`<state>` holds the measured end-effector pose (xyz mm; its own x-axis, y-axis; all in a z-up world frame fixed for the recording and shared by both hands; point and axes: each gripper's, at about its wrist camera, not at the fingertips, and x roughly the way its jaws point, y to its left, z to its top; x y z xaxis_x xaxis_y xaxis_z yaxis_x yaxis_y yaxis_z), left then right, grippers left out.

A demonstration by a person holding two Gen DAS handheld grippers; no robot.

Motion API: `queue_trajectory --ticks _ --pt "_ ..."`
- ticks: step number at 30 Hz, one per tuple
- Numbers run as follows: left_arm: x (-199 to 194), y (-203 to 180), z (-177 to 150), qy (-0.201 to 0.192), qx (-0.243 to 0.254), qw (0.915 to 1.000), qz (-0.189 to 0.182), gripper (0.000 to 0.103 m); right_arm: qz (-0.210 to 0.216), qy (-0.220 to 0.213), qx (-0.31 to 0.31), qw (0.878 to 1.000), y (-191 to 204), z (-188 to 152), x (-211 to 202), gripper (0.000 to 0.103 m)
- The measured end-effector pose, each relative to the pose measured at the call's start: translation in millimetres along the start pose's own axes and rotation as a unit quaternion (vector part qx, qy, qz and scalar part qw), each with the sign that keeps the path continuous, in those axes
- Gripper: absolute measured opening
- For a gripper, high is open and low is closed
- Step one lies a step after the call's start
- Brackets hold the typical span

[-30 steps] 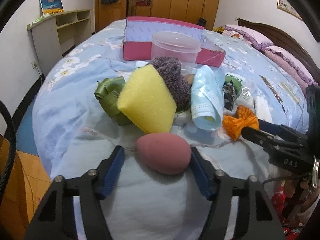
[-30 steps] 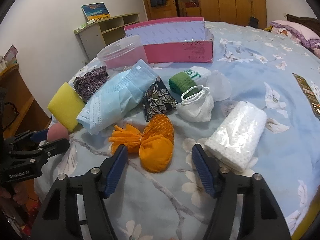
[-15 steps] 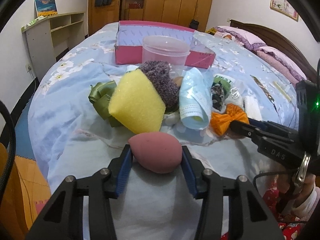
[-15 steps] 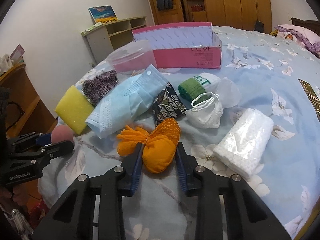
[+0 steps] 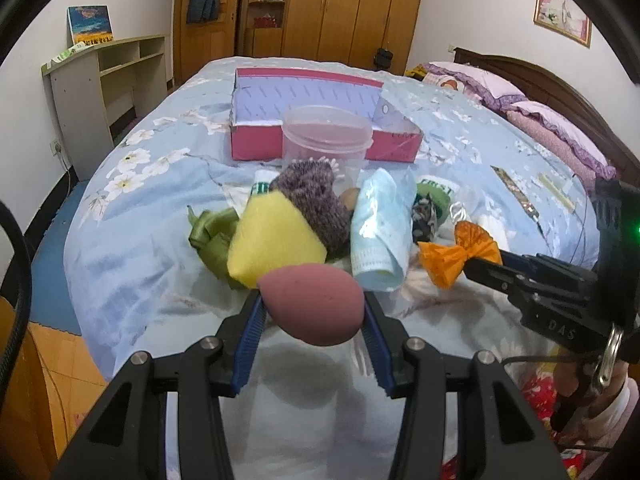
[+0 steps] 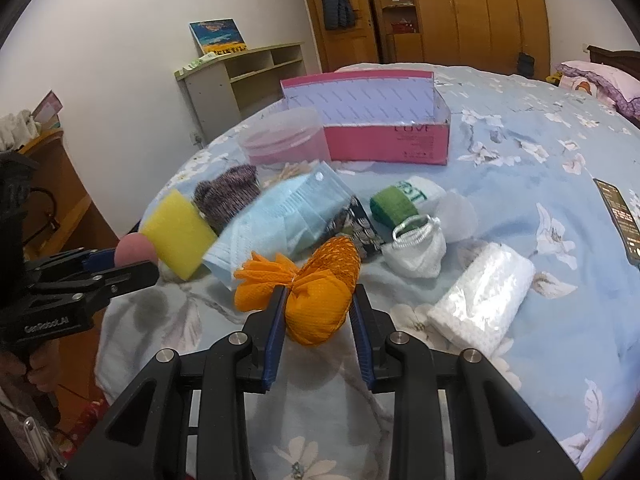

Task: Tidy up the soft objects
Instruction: 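Carry the pink sponge and orange bow in both tools over the pink box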

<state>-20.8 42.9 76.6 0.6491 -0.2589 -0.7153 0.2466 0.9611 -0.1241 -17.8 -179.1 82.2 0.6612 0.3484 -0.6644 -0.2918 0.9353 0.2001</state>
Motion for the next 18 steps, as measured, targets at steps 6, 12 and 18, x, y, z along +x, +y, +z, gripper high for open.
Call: queue_trajectory --ticks 6,12,18 --pt "-1 5 23 -0.004 0.008 0.9999 0.007 0.05 0.009 -0.009 -0.007 1.0 4 22 -4 0.032" --pt "5 10 47 -0.005 0.008 0.9999 0.011 0.05 0.013 -0.017 -0.016 1.0 4 42 -3 0.032" --pt "14 19 73 -0.009 0.0 0.9999 0.009 0.05 0.013 -0.017 -0.016 1.0 -3 61 3 0.032"
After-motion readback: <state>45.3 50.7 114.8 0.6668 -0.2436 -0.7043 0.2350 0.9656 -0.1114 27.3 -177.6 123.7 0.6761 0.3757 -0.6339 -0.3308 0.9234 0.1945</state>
